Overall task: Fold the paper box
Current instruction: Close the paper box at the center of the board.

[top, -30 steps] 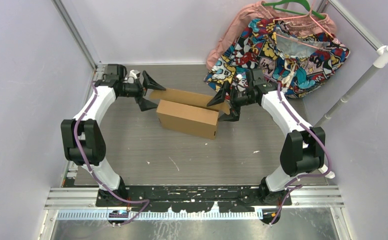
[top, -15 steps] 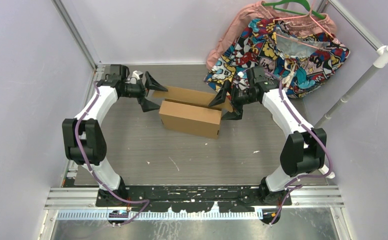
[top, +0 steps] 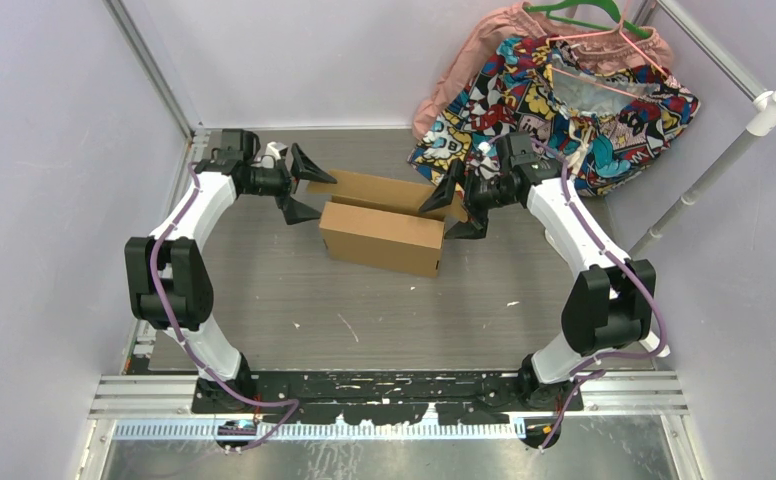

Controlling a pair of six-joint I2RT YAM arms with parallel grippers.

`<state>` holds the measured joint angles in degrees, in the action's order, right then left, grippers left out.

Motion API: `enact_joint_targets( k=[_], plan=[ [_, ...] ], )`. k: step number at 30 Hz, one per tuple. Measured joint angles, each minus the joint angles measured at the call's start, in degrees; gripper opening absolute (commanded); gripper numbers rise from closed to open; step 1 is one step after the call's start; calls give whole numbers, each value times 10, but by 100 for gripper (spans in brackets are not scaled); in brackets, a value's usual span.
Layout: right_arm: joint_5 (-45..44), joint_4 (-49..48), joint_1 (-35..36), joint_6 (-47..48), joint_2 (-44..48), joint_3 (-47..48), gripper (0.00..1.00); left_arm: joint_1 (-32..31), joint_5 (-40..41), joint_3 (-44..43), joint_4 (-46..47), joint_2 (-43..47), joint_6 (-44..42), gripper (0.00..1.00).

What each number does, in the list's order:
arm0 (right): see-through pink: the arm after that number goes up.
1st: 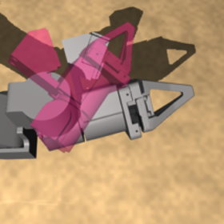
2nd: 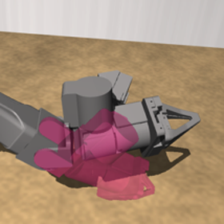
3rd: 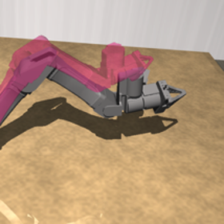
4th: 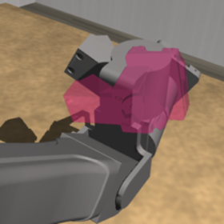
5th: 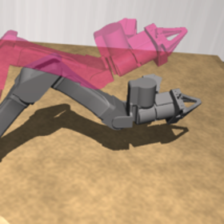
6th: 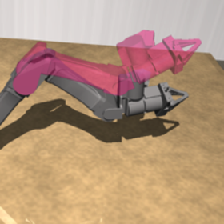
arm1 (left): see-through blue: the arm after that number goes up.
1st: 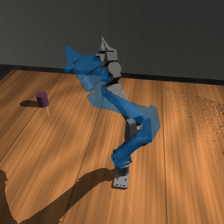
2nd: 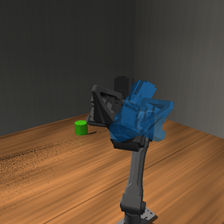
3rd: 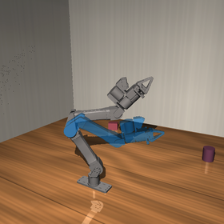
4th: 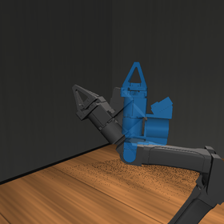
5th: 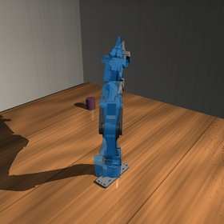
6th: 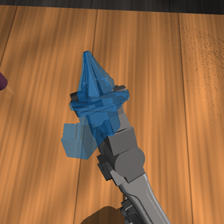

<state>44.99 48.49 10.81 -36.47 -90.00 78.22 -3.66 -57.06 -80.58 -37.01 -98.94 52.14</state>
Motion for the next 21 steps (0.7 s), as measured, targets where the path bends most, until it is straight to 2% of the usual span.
enact_joint_targets(
  k=[21],
  plan=[
    [0,-13,-7,-3,4,0,100,0,0,0,0,0,0,100]
  ],
)
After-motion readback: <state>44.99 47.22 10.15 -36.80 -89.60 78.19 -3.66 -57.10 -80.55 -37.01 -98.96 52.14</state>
